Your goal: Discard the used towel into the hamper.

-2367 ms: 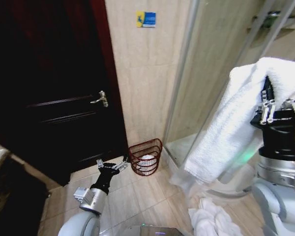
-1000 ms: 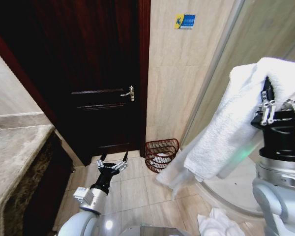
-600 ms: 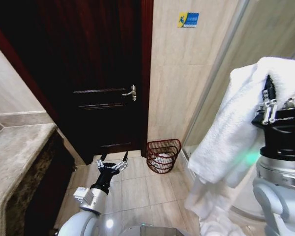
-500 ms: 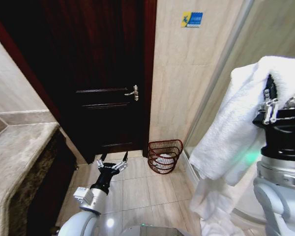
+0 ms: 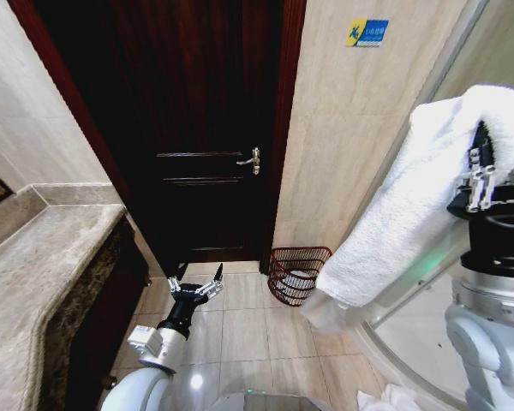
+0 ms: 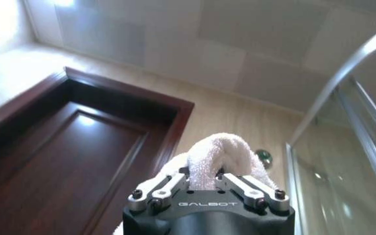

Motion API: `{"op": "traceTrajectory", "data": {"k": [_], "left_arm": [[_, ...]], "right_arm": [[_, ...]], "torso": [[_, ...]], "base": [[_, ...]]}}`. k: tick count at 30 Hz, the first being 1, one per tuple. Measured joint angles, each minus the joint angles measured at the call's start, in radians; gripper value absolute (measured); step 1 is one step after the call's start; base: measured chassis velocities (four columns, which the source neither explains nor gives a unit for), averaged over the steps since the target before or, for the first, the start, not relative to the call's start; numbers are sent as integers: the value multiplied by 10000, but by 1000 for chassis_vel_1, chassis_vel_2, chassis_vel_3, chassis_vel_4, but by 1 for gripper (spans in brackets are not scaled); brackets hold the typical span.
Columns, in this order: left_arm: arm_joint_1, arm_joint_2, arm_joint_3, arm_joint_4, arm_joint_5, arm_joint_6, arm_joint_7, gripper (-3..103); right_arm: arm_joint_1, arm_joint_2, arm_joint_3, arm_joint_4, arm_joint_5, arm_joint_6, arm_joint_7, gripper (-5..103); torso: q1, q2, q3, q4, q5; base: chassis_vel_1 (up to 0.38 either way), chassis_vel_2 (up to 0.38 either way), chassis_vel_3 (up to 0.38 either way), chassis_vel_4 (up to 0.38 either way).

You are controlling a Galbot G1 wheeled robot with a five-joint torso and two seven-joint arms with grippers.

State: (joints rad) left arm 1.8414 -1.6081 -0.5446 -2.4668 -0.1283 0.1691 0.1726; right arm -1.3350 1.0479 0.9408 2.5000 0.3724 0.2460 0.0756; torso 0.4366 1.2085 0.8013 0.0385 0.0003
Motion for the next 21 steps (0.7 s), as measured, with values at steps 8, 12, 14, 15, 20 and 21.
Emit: {"op": "traceTrajectory", "data": {"k": [8,12,14,15,20,21], "left_arm": [[0,0,0,0,0,0,0,100],[0,0,0,0,0,0,0,100],[0,0,0,0,0,0,0,100],[0,0,0,0,0,0,0,100],[0,0,0,0,0,0,0,100],[0,0,0,0,0,0,0,100]], "right_arm": [[1396,-1048,-139,1,828,-266,89,13],[2154,-1355,-301,-115,1031,-323,126,13],[2445,-1437,-366,-289,1104,-356,147,13],[2704,-1501,-423,-455,1200,-405,183,13],[3066,-1592,-494,-758,1412,-439,238,13],[3087,-1592,-500,-813,1432,-437,231,13]], "torso": [[4,5,4,1,-3],[5,10,5,1,-5],[5,12,5,1,-4],[6,12,6,1,-2],[8,14,8,1,-3],[8,14,8,1,-2]], "base": [[0,0,0,0],[0,0,0,0],[0,0,0,0],[0,0,0,0],[0,0,0,0],[0,0,0,0]]}}
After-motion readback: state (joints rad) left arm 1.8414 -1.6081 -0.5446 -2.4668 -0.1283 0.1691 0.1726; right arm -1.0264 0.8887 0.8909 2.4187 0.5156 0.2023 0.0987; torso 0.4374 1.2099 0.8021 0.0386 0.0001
